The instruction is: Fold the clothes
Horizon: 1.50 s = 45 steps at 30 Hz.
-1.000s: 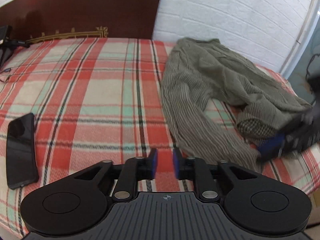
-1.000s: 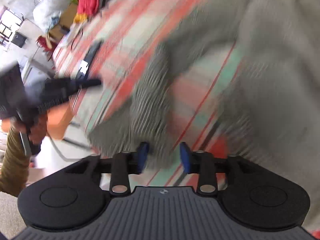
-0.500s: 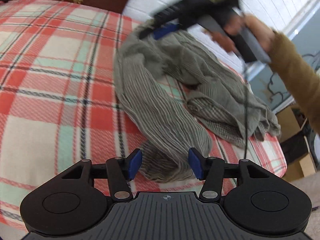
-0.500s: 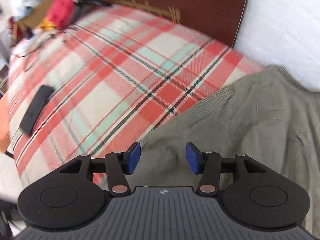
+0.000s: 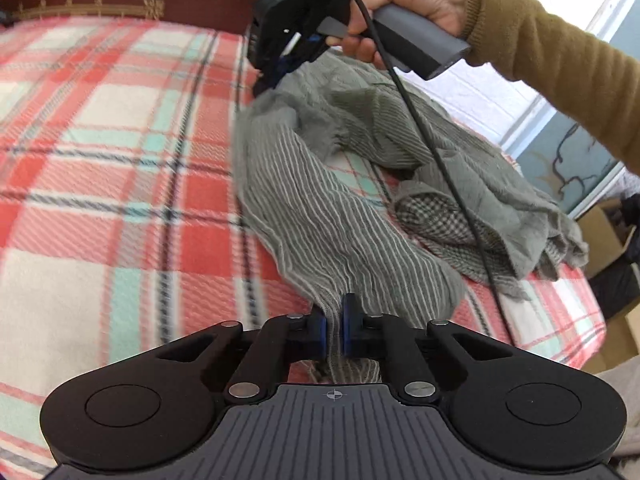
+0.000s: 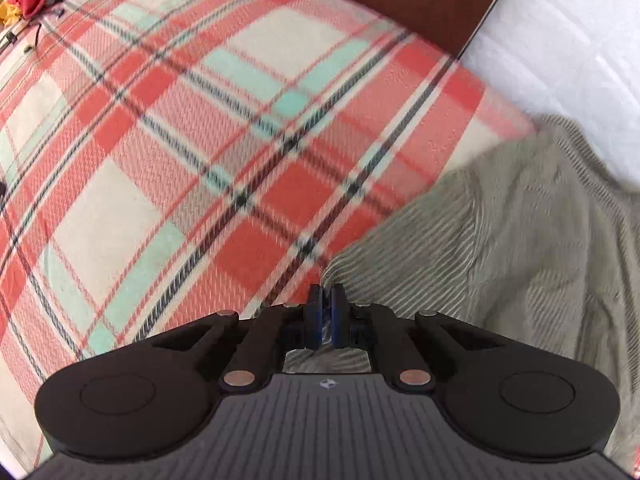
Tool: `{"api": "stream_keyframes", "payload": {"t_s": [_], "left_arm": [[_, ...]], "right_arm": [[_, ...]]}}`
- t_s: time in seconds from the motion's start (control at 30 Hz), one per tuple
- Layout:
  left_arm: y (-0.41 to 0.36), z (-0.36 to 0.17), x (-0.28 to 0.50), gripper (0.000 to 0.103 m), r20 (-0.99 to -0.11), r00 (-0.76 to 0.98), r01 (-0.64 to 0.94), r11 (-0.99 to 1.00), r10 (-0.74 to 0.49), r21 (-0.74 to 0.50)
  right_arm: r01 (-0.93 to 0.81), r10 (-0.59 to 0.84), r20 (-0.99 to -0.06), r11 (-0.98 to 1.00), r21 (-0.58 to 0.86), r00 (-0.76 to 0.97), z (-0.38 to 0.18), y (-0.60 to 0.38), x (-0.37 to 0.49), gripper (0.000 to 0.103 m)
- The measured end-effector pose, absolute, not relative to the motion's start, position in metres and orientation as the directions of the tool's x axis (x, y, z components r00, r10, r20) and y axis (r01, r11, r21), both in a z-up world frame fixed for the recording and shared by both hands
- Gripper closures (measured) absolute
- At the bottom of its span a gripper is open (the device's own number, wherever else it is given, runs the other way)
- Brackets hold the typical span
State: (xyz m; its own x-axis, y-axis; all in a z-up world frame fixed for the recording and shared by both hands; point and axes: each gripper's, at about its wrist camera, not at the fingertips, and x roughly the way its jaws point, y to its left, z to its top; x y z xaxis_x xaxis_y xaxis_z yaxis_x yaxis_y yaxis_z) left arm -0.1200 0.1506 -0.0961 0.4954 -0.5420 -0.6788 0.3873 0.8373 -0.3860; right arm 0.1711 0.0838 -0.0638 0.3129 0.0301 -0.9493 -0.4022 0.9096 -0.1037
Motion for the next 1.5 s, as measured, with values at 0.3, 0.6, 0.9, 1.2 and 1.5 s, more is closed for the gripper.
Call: {"api": "stream_keyframes", "payload": {"t_s": [0.3, 0.6, 0.9, 1.2, 1.5], "left_arm": [[0.243, -0.034, -0.107, 0.101, -0.666, 0.727, 0.140, 0.986, -0.167, -0.094], [0.280, -0.038, -0.090, 0.091, -0.699, 0.710, 0.069, 0.997, -0.081, -0.045], [0.287, -0.053, -0.084, 0.041, -0.737, 0.674, 0.092, 0.996, -0.054, 0.011], [0.288, -0.049, -0.086, 0.032, -0.740, 0.670, 0.184, 0.979, -0.060, 0.087], [0.274, -0.047, -0.071, 0.026, -0.759, 0.644, 0.344, 0.923, -0.100, 0.170]], "right_arm": [[-0.355, 0.308, -0.872, 0.919, 0.169, 0.381, -0.007, 0.083, 0.196, 0.102], [-0.338, 0.288, -0.935, 0.918, 0.209, 0.205, -0.063, 0.105, 0.218, 0.084], [-0.397, 0.188, -0.894, 0.918, 0.012, 0.406, -0.005, 0.079, 0.236, 0.055], [-0.280, 0.079, -0.960, 0.960, 0.001, 0.268, -0.043, 0.079, 0.246, 0.049], [-0.147, 0.156, -0.967, 0.981, 0.128, 0.200, -0.056, 0.090, 0.253, 0.043]]}}
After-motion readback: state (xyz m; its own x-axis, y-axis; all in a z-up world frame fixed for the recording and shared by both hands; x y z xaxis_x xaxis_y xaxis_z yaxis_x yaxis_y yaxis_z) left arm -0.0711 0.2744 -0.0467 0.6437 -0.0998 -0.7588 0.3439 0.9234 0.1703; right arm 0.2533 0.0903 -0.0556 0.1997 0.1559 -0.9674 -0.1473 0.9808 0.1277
